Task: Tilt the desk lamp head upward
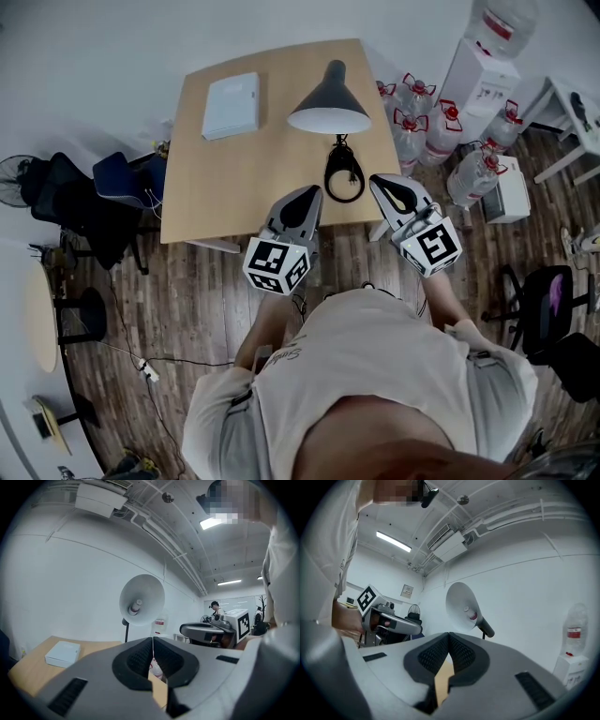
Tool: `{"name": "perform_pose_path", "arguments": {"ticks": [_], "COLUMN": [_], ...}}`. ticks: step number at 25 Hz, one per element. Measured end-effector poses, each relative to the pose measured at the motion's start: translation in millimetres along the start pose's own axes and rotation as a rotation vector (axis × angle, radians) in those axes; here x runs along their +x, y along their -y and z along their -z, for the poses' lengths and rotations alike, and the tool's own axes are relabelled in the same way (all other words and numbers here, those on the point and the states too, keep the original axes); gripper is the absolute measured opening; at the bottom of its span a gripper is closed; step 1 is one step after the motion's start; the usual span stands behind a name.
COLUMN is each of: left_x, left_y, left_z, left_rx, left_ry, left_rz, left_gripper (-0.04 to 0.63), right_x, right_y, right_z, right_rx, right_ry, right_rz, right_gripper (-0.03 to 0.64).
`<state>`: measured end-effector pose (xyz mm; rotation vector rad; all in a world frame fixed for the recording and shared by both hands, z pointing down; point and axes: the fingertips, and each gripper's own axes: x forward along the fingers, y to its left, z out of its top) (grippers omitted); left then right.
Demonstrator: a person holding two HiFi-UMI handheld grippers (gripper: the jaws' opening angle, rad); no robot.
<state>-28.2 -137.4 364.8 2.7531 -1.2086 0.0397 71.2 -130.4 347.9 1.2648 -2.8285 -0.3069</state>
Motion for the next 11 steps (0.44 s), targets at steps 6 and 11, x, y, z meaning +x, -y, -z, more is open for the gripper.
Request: {"name": "perform_pose_path", "arguments": {"ticks": [6, 11], "left_x": [7.6, 4.2], "left_y": [-16.0, -22.0], "left_z": [-3.7, -1.9], "left_rx": [0.006, -0.014], "left_ry": [0.003, 0.005], "left_rz": [0.028, 0.041], "left_gripper": [0.017, 0.017], "right_x": [13.1, 15.5], "right_y": [2.4, 3.8], "right_z": [6.2, 8.9], "right_rx": [0.003, 0.008], "right_ry": [-0.006, -0.019], "right_rz": [0.024, 0.037], "right_gripper": [-0.005, -0.005]}}
